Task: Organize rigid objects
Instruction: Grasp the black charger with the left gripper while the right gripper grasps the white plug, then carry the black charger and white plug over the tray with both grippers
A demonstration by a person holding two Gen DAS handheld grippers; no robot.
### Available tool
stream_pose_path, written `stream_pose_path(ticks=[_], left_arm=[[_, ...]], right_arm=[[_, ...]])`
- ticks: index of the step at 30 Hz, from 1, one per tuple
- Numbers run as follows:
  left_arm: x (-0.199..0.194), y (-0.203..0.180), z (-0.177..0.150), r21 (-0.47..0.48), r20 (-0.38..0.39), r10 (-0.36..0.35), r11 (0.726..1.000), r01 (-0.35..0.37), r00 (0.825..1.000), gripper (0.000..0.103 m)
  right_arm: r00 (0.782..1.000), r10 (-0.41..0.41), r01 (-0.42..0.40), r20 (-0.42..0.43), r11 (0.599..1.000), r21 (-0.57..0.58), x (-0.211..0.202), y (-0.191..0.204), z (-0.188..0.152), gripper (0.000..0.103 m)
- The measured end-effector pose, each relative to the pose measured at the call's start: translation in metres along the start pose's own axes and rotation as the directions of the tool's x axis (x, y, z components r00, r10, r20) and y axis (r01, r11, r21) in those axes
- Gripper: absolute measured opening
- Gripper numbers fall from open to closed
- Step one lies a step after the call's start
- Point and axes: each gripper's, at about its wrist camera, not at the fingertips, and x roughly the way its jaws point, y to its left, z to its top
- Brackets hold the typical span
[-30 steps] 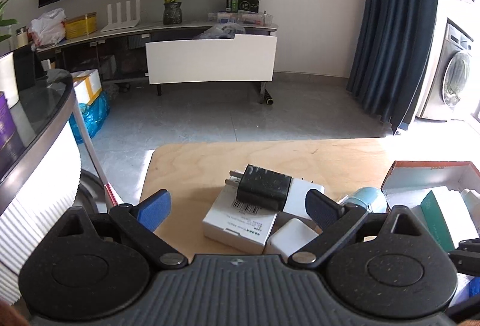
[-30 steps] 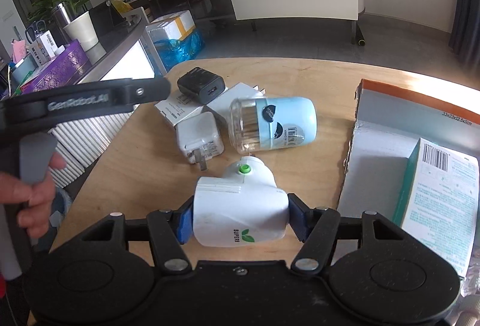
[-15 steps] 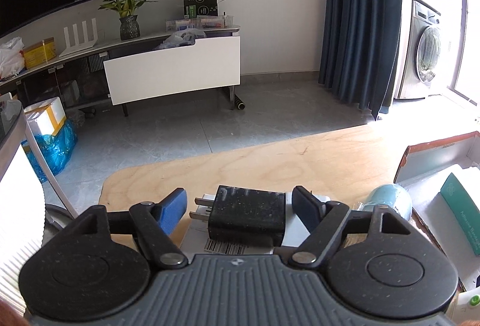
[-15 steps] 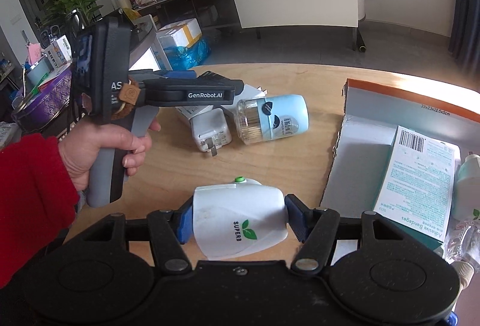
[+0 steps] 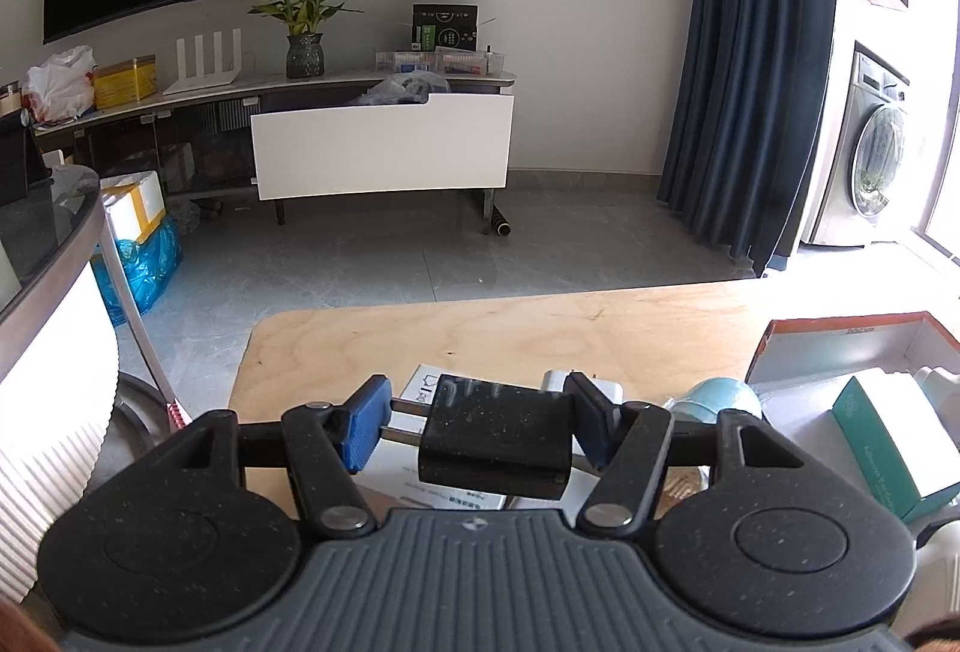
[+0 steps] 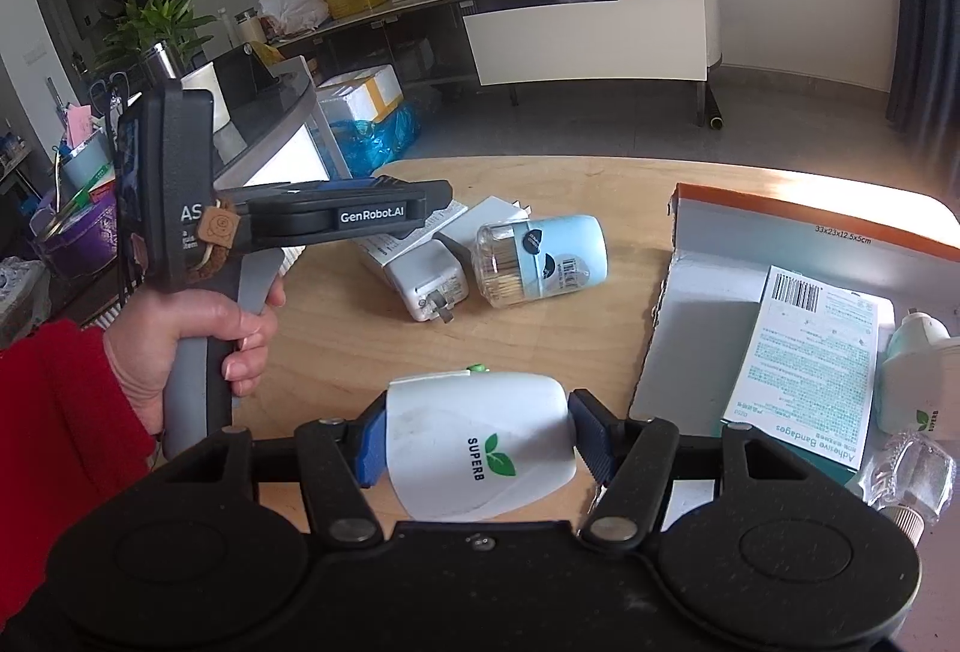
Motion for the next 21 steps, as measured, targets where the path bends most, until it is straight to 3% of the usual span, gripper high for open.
stream_pose_path(ticks=[15, 21], left_arm=[[-0.101, -0.039, -0.009, -0.127, -0.031, 0.038, 0.991, -0.042, 0.999, 0.064], [-0.121, -0.057, -0.011, -0.115, -0.018, 0.037, 0.993, -0.039, 0.999, 0.064]], right_arm=[[0.993, -0.041, 0.039, 0.108, 0.999, 0.015, -0.063, 0.002, -0.021, 0.074], [0.988, -0.056, 0.052, 0.144, 0.998, 0.027, -0.09, -0.001, -0.03, 0.074]])
